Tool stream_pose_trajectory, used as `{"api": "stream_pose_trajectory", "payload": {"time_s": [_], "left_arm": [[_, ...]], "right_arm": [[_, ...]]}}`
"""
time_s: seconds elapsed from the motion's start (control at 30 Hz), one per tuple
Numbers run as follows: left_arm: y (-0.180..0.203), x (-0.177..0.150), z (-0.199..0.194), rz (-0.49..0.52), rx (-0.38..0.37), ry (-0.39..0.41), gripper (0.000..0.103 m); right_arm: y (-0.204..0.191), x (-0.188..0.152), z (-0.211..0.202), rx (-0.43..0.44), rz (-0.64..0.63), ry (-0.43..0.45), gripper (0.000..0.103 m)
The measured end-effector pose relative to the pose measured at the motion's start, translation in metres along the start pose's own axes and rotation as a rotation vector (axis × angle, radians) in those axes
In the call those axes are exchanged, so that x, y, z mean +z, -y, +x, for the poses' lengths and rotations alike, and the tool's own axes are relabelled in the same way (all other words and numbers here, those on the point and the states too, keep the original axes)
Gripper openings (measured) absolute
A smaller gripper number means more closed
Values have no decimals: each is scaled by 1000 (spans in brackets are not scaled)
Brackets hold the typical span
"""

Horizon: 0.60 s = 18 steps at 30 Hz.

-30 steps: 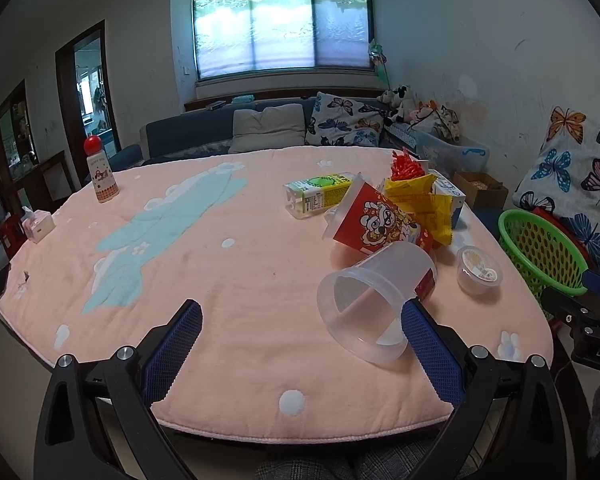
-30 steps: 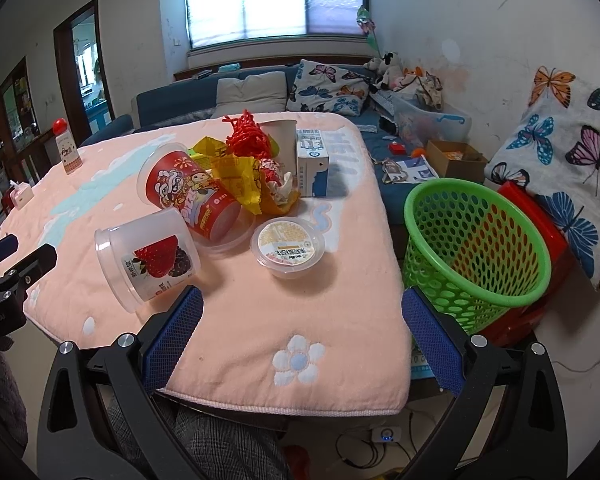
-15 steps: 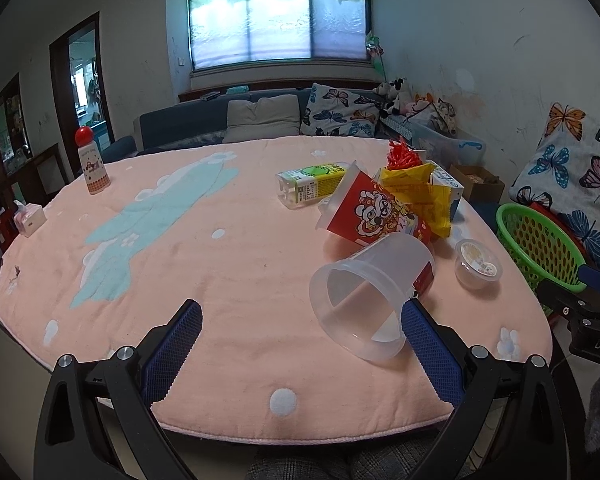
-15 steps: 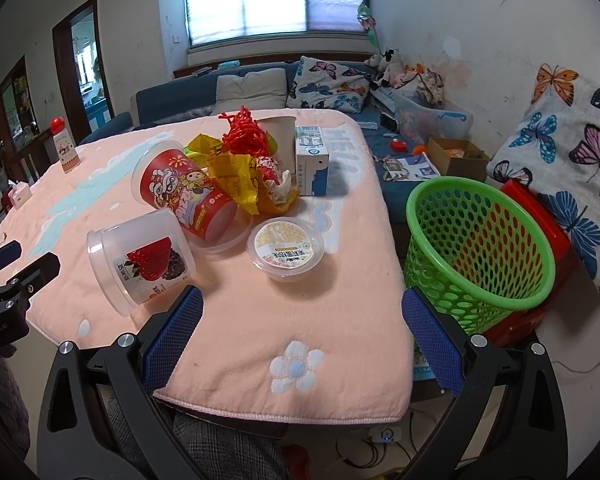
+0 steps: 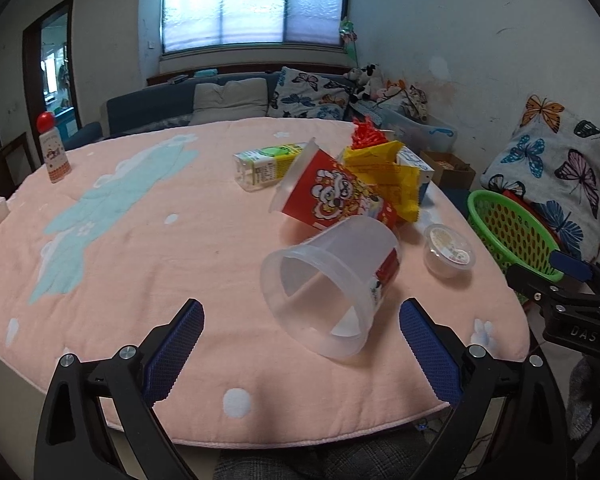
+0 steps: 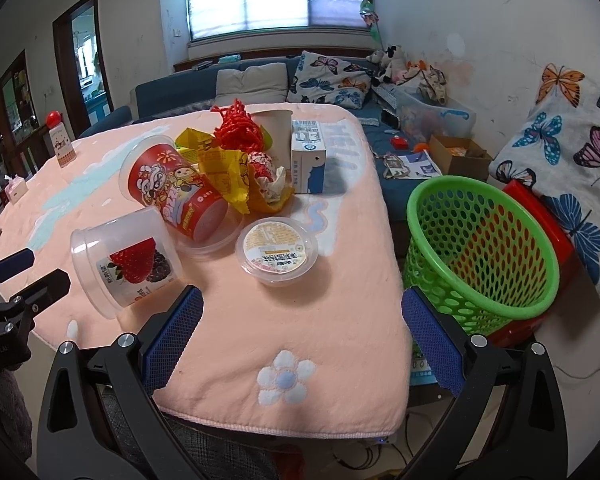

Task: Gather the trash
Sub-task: 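Grasp the clear plastic cup with the left gripper while the right gripper grasps the round dessert cup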

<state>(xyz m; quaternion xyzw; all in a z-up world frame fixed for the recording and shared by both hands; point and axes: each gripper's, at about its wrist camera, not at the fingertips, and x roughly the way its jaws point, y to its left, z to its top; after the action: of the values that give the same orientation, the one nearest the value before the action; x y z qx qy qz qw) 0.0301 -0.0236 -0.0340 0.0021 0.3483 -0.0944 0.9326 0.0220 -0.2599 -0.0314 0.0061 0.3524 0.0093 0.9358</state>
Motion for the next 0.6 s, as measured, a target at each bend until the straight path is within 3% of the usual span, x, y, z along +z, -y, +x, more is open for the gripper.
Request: {"api": "stream_pose_trajectory", "payload": {"time_s": [0.2,0.6], "left_arm": [[4,2,21,-21,-95,-56,73],[13,5,61,-50,-221,-112,49]], "right_arm": [[6,2,5,1,-3,-6,98],[13,7,26,38,-24,-37,98]]}}
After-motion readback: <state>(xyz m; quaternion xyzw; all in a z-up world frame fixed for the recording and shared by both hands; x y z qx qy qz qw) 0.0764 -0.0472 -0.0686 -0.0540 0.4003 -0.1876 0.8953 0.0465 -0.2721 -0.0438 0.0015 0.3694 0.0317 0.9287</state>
